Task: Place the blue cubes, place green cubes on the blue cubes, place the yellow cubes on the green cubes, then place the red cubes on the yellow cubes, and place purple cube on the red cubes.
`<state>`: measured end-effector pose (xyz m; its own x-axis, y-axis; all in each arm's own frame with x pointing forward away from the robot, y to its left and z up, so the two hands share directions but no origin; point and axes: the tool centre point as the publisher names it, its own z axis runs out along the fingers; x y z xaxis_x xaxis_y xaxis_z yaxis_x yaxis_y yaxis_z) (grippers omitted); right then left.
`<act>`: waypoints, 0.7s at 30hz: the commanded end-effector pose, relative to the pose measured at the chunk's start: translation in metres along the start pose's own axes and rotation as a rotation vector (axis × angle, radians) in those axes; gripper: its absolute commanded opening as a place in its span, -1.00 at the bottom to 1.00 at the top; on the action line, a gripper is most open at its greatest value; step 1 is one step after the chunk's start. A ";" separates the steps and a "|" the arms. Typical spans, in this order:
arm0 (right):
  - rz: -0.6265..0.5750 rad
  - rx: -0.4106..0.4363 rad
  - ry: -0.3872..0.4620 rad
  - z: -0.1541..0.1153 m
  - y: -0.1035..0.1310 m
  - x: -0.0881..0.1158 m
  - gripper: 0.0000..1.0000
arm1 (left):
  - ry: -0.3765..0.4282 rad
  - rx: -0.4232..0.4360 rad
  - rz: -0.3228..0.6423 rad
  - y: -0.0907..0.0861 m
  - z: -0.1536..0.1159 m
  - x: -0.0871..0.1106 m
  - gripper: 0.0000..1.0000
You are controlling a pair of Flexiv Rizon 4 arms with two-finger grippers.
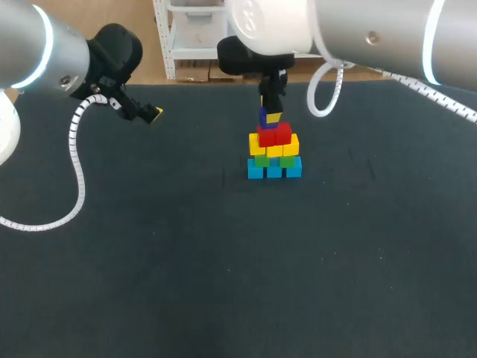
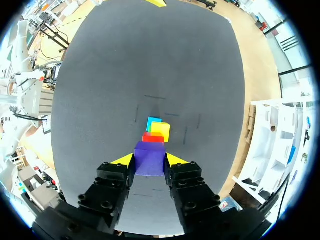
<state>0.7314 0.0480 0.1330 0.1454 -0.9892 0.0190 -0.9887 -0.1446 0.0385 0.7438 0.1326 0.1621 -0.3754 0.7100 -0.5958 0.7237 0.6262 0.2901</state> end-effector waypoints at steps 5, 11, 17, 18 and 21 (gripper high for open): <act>0.007 -0.079 0.004 0.005 -0.007 0.004 -0.84 | -0.004 0.008 0.004 0.002 0.000 0.001 1.00; 0.017 -0.086 0.003 0.008 -0.007 0.008 -0.84 | -0.004 0.008 0.004 0.002 0.000 0.001 1.00; 0.021 -0.090 0.000 0.010 -0.007 0.009 -0.82 | -0.004 0.008 0.004 0.002 0.000 0.001 1.00; 0.020 -0.090 0.000 0.010 -0.006 0.009 -0.81 | -0.004 0.008 0.004 0.002 0.000 0.001 1.00; 0.022 -0.091 -0.001 0.011 -0.006 0.011 -0.80 | -0.004 0.008 0.004 0.002 0.000 0.001 1.00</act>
<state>0.7374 0.0391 0.1224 0.1231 -0.9921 0.0234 -0.9849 -0.1193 0.1255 0.7438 0.1326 0.1621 -0.3754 0.7100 -0.5958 0.7237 0.6262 0.2901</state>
